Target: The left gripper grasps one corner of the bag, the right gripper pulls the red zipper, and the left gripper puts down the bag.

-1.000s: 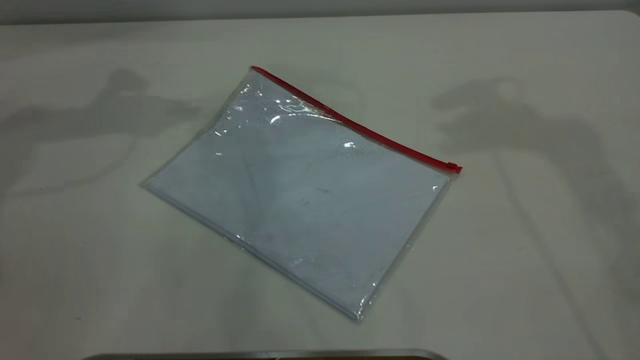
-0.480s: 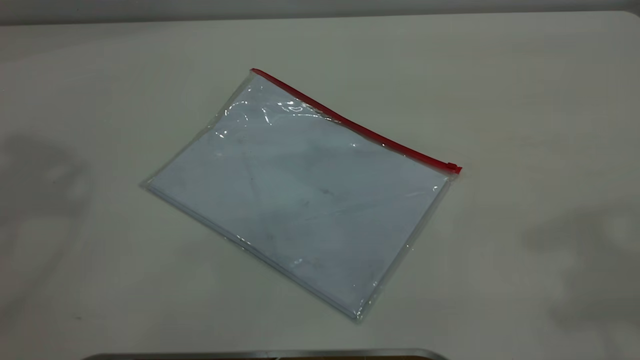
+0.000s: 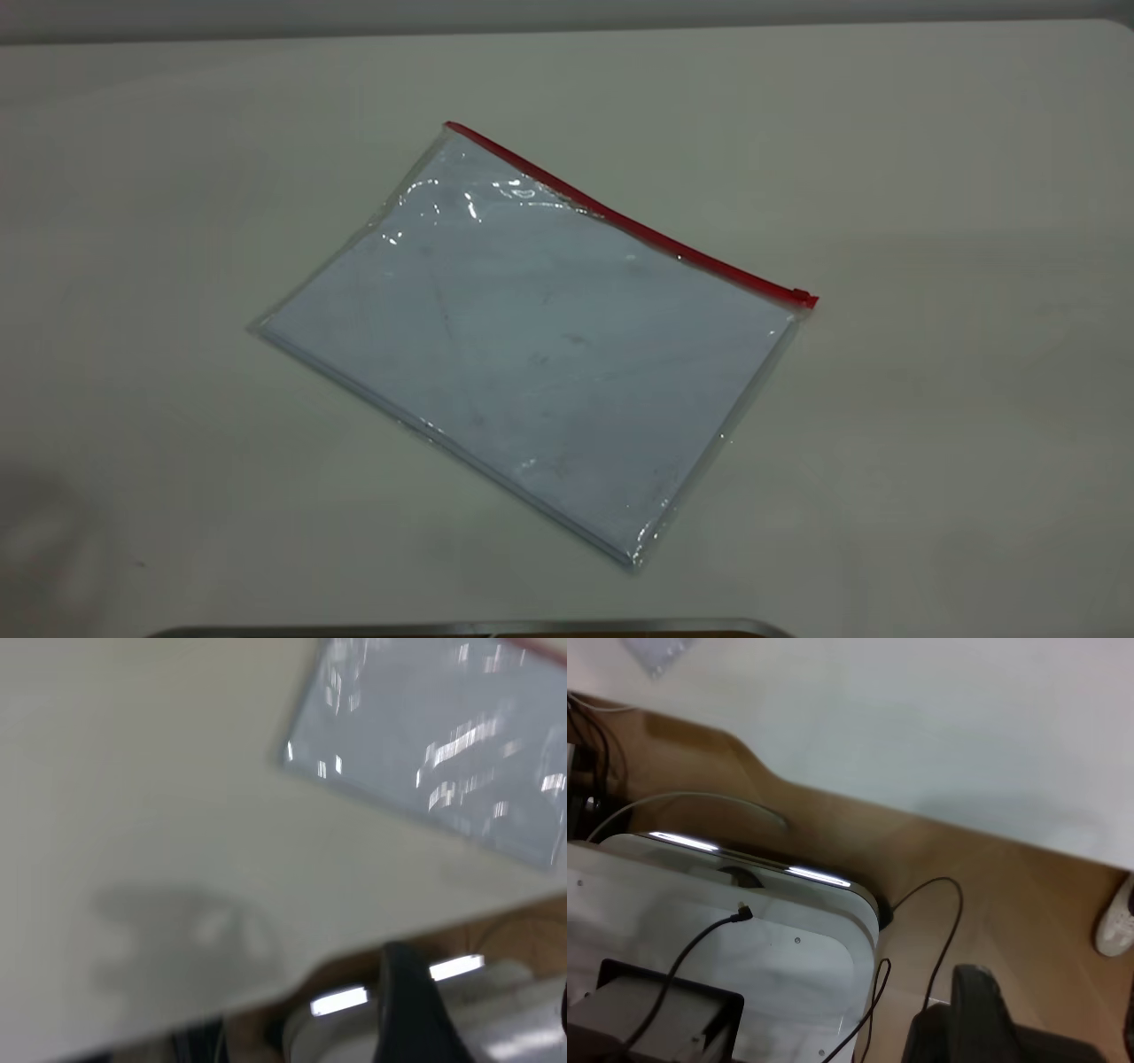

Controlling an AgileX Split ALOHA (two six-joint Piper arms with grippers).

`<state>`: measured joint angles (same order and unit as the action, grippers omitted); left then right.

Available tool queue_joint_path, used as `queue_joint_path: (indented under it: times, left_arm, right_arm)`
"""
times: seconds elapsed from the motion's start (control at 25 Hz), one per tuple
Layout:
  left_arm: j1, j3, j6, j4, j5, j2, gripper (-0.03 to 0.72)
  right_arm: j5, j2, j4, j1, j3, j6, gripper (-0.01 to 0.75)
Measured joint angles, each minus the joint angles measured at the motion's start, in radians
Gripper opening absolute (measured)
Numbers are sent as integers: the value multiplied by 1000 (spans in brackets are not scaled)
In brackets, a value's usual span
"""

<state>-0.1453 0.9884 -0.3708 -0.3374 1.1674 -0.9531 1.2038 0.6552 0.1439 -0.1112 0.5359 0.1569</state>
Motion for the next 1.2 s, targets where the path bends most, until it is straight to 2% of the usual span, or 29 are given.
queue_joint_path:
  times: [0.16, 0.36, 0.68, 0.84, 1.0, 1.2]
  left_arm:
    - [0, -220, 35, 89, 0, 196, 465]
    - [0, -384, 98, 211, 0, 464, 465]
    - [0, -480, 171, 250, -22, 800, 465]
    - [32, -498, 191, 250, -22, 901, 465]
    - [84, -498, 199, 250, -22, 970, 465]
    - [96, -498, 201, 250, -22, 972, 465]
  right_arm:
    - [-80, -116, -39, 0, -41, -11, 430]
    - [-93, -169, -91, 0, -54, -70, 430]
    - [-93, -170, -95, 0, -54, -80, 431]
    - [-93, -170, -95, 0, -54, -81, 431]
    - [-93, -177, -94, 0, -54, -81, 431]
    - [-93, -293, -92, 35, -54, -81, 431]
